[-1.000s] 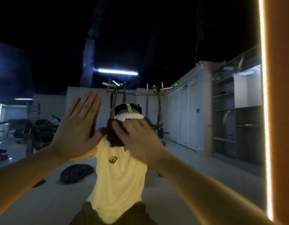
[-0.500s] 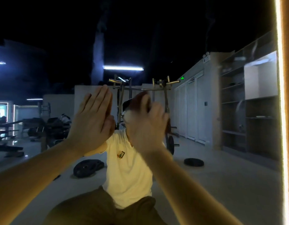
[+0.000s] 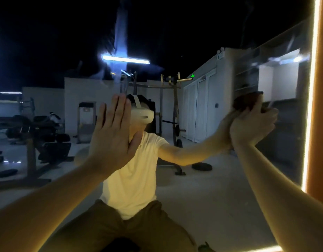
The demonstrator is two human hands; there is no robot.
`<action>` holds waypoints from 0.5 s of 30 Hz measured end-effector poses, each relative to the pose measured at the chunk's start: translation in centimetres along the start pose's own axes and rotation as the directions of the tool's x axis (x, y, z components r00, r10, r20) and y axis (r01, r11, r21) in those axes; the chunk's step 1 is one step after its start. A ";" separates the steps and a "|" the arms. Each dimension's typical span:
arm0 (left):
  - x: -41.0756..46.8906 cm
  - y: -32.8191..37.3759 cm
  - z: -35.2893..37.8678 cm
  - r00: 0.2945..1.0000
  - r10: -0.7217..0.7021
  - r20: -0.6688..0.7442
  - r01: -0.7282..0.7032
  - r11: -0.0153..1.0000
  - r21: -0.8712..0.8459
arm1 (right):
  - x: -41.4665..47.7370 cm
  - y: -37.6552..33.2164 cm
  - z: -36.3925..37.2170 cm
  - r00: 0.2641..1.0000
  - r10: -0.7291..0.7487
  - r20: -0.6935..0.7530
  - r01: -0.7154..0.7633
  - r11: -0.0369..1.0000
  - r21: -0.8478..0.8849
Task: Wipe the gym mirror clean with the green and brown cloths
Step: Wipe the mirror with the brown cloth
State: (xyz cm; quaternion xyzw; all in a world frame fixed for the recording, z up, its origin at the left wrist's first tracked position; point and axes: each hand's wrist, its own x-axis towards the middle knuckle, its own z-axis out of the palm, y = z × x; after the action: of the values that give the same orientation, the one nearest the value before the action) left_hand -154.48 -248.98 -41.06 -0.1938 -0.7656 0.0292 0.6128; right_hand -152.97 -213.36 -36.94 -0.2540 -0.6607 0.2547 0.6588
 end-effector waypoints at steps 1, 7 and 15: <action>0.1 0.0 0.0 1.000 0.010 0.000 -0.010 1.000 -0.013 | -1.5 -1.9 0.2 0.998 0.051 -0.029 -0.051 0.999 0.013; -0.3 -0.3 0.1 0.998 0.024 -0.059 -0.027 0.999 -0.045 | -19.4 -9.5 -1.0 0.871 -0.466 0.156 0.400 0.856 0.327; -0.8 -0.2 0.0 0.999 0.030 -0.025 -0.029 0.999 0.017 | -10.2 -0.1 -3.2 0.549 -0.785 0.287 0.771 0.608 0.189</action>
State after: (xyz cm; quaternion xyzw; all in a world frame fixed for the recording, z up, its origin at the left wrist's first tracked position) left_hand -154.37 -249.39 -41.74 -0.2005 -0.7546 0.0421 0.6234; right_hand -149.78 -220.29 -44.38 0.1263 -0.8026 -0.0101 0.5829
